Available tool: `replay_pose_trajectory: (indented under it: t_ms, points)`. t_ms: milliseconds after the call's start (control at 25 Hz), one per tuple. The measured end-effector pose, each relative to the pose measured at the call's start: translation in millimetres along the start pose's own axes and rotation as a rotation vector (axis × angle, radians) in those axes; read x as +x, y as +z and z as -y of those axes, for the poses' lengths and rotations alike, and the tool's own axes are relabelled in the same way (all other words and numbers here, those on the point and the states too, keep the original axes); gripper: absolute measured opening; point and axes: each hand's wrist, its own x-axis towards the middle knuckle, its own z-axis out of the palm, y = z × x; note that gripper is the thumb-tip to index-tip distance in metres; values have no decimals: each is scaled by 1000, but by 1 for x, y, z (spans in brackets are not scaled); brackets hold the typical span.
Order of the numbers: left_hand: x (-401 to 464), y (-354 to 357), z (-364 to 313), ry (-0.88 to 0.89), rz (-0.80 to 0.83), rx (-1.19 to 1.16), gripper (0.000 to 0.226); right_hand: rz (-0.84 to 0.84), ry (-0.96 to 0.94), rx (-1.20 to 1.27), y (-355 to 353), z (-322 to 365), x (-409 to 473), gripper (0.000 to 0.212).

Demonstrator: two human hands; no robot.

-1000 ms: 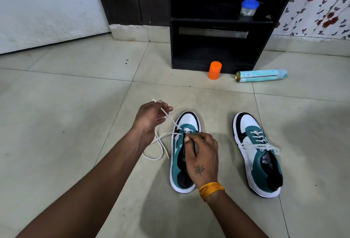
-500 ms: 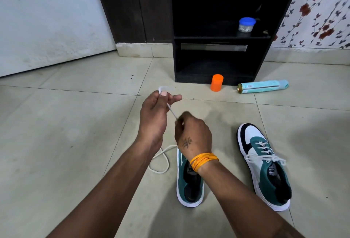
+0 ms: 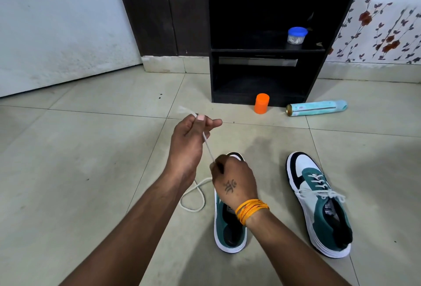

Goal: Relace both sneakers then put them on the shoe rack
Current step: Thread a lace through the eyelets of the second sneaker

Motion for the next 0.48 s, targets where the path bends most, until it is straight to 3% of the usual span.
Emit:
replay_pose_trajectory:
  t_ms: [160, 320, 480]
  points:
    - [-5, 8, 7, -38, 22, 44, 31, -42, -22, 271, -7, 16, 4, 10]
    - [-3, 7, 7, -60, 57, 74, 29, -139, -91, 307, -3, 16, 7, 27]
    - [-2, 3, 12, -113, 20, -7, 21, -74, -32, 346, 7, 8, -2, 31]
